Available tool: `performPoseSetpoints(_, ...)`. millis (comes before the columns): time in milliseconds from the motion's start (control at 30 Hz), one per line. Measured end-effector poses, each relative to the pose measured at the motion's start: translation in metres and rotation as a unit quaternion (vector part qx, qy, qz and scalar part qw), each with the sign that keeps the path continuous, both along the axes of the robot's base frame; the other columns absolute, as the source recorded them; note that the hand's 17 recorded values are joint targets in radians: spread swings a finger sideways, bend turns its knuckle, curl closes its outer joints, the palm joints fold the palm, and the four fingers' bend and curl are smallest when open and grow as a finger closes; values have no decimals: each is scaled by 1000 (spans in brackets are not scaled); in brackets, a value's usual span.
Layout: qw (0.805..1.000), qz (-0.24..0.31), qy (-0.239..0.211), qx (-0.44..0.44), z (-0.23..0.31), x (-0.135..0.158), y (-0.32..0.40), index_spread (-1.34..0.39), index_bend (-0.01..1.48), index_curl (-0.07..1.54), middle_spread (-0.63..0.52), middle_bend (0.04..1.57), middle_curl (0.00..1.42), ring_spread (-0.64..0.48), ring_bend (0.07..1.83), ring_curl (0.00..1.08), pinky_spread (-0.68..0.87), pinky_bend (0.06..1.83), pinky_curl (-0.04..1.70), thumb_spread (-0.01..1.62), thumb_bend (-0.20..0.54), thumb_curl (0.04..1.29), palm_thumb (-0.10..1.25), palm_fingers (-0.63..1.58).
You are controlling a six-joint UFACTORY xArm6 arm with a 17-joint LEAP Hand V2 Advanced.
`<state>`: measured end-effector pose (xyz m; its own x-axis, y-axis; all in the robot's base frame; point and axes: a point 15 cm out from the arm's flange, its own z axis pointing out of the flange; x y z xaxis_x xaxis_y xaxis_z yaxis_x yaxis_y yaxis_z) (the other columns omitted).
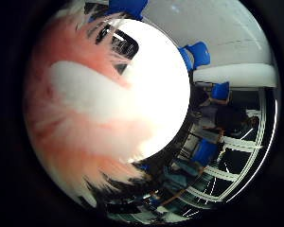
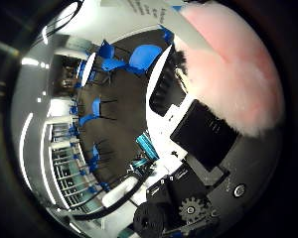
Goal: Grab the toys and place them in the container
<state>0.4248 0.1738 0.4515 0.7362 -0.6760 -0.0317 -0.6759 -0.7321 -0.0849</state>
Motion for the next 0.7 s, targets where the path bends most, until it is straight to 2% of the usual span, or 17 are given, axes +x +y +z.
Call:
performPoseSetpoints(167, 1000, -4, 9, 27, -15, 9, 31, -259, 1006, 1011, -169, 1297, 882, -250, 1311, 865, -211, 1115, 1264, 1009, -24, 735, 972, 1073)
performPoseSetpoints(267, 999, -13, 21, 33, -27, 14, 38, -261, 945, 990, -179, 1227, 863, -246, 1289, 825, -236, 1080, 1176, 1049, -24, 704, 916, 1091)
performPoseSetpoints(367, 999, -17, 26, 32, -32, 16, 39, -273, 777, 934, -189, 1140, 809, -245, 1232, 736, -325, 1006, 1013, 1071, -25, 671, 846, 1093)
performPoseSetpoints(467, 999, -20, 35, 25, -40, 17, 38, -305, 455, 874, -223, 998, 752, -276, 1190, 669, -485, 946, 869, 1078, -26, 637, 797, 840)
performPoseSetpoints(500, 999, -21, 36, 21, -41, 16, 36, -327, 373, 851, -237, 934, 730, -283, 1160, 650, -483, 894, 848, 1094, -21, 622, 788, 638)
performPoseSetpoints(533, 999, -21, 37, 18, -42, 16, 34, -368, 362, 831, -243, 890, 712, -272, 1094, 639, -394, 788, 858, 1115, -22, 608, 774, 374)
performPoseSetpoints(600, 999, -19, 38, 17, -42, 16, 32, -442, 340, 744, -215, 741, 638, -207, 938, 561, -199, 737, 827, 1151, -22, 577, 754, 187)
performPoseSetpoints(633, 999, -20, 39, 17, -43, 17, 30, -479, 340, 686, -176, 620, 577, -125, 830, 503, -17, 724, 801, 1167, -21, 554, 742, 113)
performPoseSetpoints(700, 999, -25, 42, 15, -43, 18, 23, -506, 316, 605, -112, 473, 492, 38, 682, 421, 215, 719, 750, 1183, -20, 519, 727, 34)
